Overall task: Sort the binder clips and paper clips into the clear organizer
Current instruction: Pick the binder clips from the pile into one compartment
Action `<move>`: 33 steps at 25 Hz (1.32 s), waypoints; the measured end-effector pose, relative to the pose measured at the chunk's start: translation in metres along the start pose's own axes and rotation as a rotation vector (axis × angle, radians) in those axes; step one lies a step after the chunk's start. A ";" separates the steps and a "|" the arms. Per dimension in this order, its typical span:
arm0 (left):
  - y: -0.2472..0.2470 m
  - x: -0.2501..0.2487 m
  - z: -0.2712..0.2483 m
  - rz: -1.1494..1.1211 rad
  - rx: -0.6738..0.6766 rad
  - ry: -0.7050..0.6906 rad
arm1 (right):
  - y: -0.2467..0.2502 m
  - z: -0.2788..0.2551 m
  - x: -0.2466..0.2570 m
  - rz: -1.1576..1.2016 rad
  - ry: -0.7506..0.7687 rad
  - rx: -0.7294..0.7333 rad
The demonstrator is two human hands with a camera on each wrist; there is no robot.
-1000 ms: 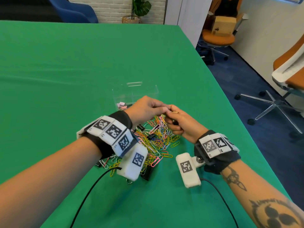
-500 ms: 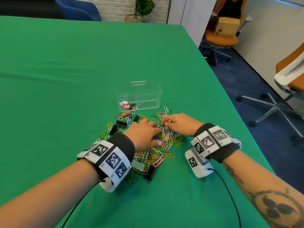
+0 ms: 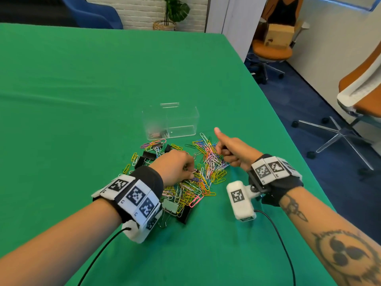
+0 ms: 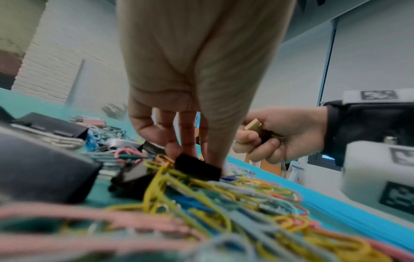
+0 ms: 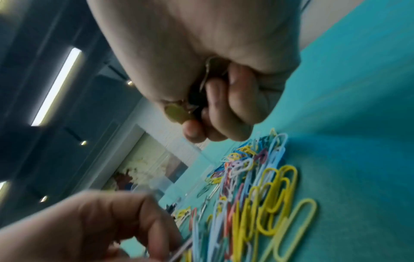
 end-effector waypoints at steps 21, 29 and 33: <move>0.007 0.000 -0.003 0.041 0.088 -0.040 | -0.061 -0.011 0.008 -1.005 0.299 0.202; 0.021 0.018 -0.002 -0.054 -0.027 0.085 | -0.072 -0.012 0.006 -1.103 0.362 0.208; 0.034 0.040 -0.010 -0.118 -0.162 0.170 | -0.068 -0.010 0.016 -1.130 0.376 0.152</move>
Point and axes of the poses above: each hand's wrist, its own z-axis towards the middle knuckle, its own y-axis out of the back of the hand, x = y × z, the point moved 8 cm from there along z, towards the middle knuckle, and after that the axes turned 9 degrees about z, right-handed, at the moved point
